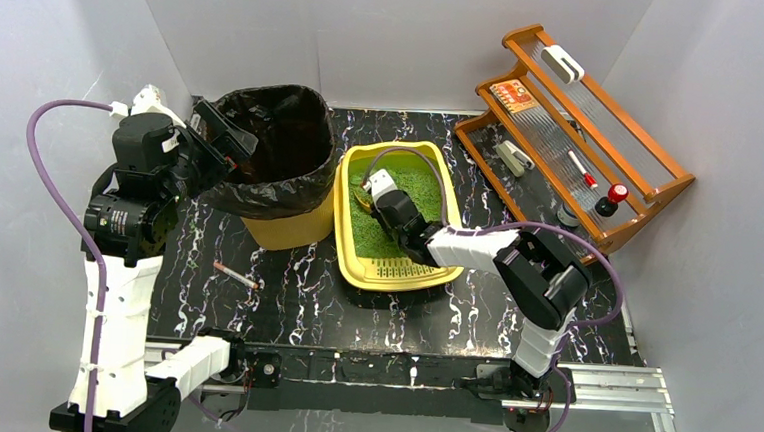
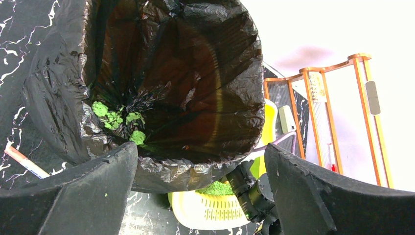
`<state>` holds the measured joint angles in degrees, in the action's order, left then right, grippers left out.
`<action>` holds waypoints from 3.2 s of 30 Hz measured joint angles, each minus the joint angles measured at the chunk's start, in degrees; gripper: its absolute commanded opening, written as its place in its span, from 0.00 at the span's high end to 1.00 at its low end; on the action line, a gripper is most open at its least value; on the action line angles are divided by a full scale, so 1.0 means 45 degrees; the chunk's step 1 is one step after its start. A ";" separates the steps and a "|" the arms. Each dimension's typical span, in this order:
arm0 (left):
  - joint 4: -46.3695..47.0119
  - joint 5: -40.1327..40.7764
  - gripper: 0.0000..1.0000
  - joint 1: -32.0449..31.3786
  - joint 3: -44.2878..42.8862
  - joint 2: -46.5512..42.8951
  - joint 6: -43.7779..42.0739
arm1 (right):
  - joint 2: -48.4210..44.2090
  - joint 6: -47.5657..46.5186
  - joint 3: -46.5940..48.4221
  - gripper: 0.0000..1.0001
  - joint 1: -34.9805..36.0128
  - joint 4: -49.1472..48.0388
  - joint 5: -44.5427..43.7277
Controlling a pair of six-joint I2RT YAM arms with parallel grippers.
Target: Clean the litter box
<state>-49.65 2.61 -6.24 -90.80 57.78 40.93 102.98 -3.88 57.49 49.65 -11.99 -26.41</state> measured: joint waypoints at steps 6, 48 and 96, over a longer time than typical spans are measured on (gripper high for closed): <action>0.0000 0.0049 0.02 0.0000 0.0000 0.0000 -0.0005 | 0.0000 0.0131 -0.0826 1.00 -0.0005 -0.1443 -0.0010; -0.0010 0.0078 0.02 0.0000 -0.0248 0.0092 -0.0034 | 0.0733 0.0330 0.1209 1.00 0.0233 0.1685 -0.0719; -0.0024 0.0087 0.02 0.0000 -0.0262 0.0107 0.0015 | 0.0539 -0.1744 -0.2404 1.00 0.0219 -0.6309 -0.1467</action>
<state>-49.76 3.01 -6.24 -91.98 58.26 40.99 105.41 -11.73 46.68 50.63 -40.38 -33.01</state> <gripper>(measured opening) 0.983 0.316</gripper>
